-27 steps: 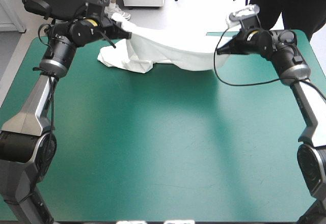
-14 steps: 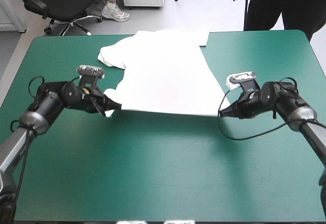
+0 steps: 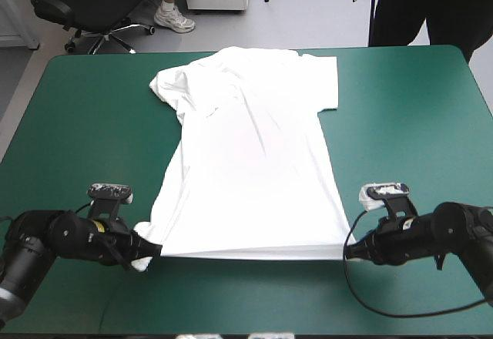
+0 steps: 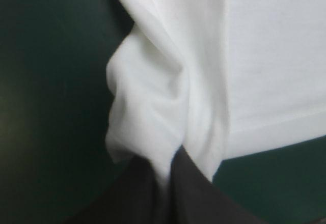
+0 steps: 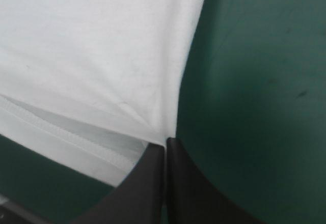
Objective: Fold the cloth
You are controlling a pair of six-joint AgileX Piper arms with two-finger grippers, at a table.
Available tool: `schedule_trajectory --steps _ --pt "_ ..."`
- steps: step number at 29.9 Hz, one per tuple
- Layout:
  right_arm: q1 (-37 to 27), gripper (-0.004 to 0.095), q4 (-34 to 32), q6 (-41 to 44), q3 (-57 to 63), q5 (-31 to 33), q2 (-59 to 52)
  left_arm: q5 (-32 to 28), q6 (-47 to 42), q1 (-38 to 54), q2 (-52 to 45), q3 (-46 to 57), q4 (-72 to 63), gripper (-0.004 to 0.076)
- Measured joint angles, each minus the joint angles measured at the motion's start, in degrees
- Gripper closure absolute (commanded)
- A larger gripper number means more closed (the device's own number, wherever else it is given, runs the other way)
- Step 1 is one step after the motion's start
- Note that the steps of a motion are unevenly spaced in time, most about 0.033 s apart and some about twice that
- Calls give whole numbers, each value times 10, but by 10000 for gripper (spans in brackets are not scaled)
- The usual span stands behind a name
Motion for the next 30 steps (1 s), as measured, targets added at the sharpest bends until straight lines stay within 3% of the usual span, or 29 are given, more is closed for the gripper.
schedule_trajectory --steps 6,9,14,16,23,30 --pt "0 921 7 14 43 60 -87 61 -14 0 -80 40 -8 739" --pt "0 838 9 23 47 68 -102 67 -15 0 -102 47 -9 668" --pt "0 457 2 34 50 71 -99 79 4 1 -107 51 -10 291" --pt "0 355 6 34 50 73 -95 91 12 1 -107 50 -12 190" --pt "0 376 58 56 17 93 -93 124 -8 1 -107 19 -14 223" --pt "0 378 11 89 -139 91 -80 72 -71 1 -79 -88 69 222"
